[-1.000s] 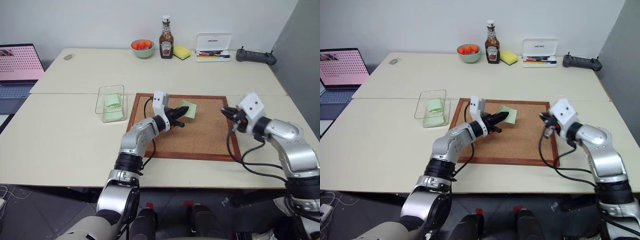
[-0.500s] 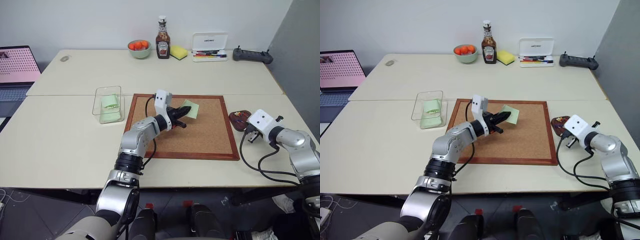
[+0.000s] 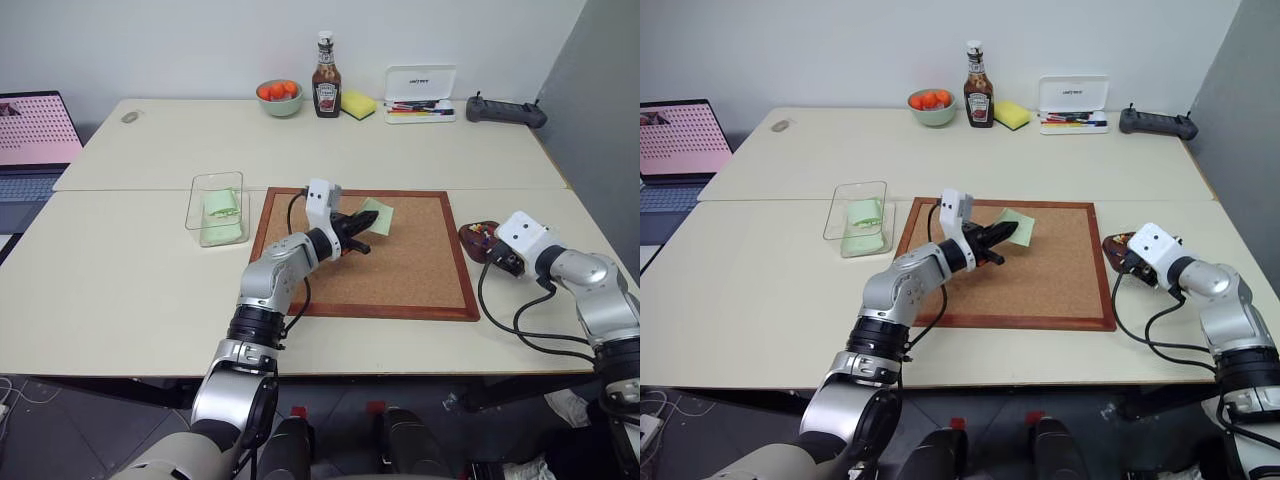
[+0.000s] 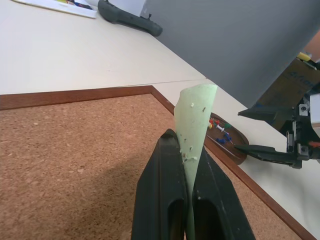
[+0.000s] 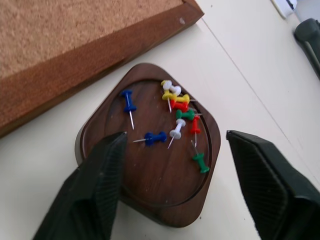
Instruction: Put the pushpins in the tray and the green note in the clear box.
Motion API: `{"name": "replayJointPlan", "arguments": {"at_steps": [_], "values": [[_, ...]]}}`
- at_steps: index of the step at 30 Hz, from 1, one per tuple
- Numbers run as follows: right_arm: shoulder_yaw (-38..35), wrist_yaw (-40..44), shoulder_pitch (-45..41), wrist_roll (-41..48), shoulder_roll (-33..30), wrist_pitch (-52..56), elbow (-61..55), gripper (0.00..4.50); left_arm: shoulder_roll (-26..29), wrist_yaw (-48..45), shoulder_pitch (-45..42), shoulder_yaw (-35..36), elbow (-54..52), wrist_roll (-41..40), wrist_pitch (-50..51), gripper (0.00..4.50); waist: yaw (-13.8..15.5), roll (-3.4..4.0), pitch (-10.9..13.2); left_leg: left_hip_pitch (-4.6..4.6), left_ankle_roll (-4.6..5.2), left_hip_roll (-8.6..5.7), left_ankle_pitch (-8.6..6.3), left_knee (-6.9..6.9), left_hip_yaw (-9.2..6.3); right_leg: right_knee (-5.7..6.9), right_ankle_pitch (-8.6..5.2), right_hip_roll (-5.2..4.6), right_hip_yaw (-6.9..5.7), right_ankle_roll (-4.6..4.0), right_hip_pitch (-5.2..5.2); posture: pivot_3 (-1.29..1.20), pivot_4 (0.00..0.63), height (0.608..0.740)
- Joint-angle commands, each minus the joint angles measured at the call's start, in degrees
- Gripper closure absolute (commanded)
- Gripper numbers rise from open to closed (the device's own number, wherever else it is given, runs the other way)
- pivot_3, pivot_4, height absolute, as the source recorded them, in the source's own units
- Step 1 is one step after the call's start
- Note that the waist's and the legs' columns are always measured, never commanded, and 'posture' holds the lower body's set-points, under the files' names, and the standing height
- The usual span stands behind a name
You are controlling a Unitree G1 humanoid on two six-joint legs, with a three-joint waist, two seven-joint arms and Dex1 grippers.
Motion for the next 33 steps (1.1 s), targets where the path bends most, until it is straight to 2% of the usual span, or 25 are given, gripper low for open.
{"name": "replayJointPlan", "arguments": {"at_steps": [1,6,10,18,22,32,33], "values": [[-4.4,1.6,-2.8,3.8,-1.1,1.6,-6.4,0.22,1.8,1.0,-3.7,1.9,-3.6,-0.7,-0.8,4.5,0.0,0.0,0.0,0.0,0.0,0.0,0.0,0.0,0.0,0.01,0.0,0.0,0.0,0.0,0.0,0.0,0.15,0.74],[-5.7,9.6,-4.2,14.5,2.3,1.8,-15.2,0.22,7.8,4.7,-4.1,5.3,-9.9,-0.5,2.2,4.5,-0.6,-0.01,0.0,0.03,0.0,0.07,0.0,-0.01,-0.01,0.01,0.0,0.06,0.0,0.0,0.0,0.0,0.15,0.74],[-3.3,13.7,-7.0,22.2,7.7,6.6,-22.1,0.22,15.4,8.1,-1.3,6.6,-13.3,3.1,3.7,4.5,-0.9,-0.01,0.0,0.05,-0.01,0.09,0.0,-0.01,-0.06,0.04,0.0,0.08,-0.02,0.0,0.0,0.0,0.15,0.74],[3.8,18.8,-13.5,25.0,14.5,12.1,-19.8,0.22,25.6,12.8,0.2,8.0,-10.3,9.6,1.1,4.5,-0.3,-0.07,0.0,0.04,0.0,0.06,0.0,0.01,-0.15,0.03,0.01,0.04,-0.09,0.0,0.02,0.0,0.15,0.74],[5.2,18.7,-14.3,24.3,15.9,12.2,-19.5,0.22,27.4,14.7,1.3,7.0,-7.9,13.0,-1.4,4.5,0.3,-0.07,0.0,-0.04,-0.01,0.05,0.0,-0.01,-0.16,-0.01,0.01,0.01,-0.11,-0.01,-0.05,0.0,0.15,0.74],[6.0,17.5,-12.7,24.2,16.6,14.0,-22.1,0.22,25.7,20.1,2.3,6.3,-0.3,17.8,-5.8,4.5,0.2,-0.07,0.0,-0.07,0.0,0.04,0.0,-0.01,-0.15,0.03,0.01,-0.03,-0.11,-0.01,-0.1,0.0,0.15,0.74],[6.1,17.4,-12.6,24.3,16.6,14.2,-22.3,0.2,25.5,20.8,2.3,6.3,0.2,18.2,-6.1,4.32,0.2,-0.07,0.0,-0.07,0.0,0.04,0.0,0.0,-0.14,0.04,0.01,-0.03,-0.11,-0.01,-0.1,0.0,0.15,0.74]]}}
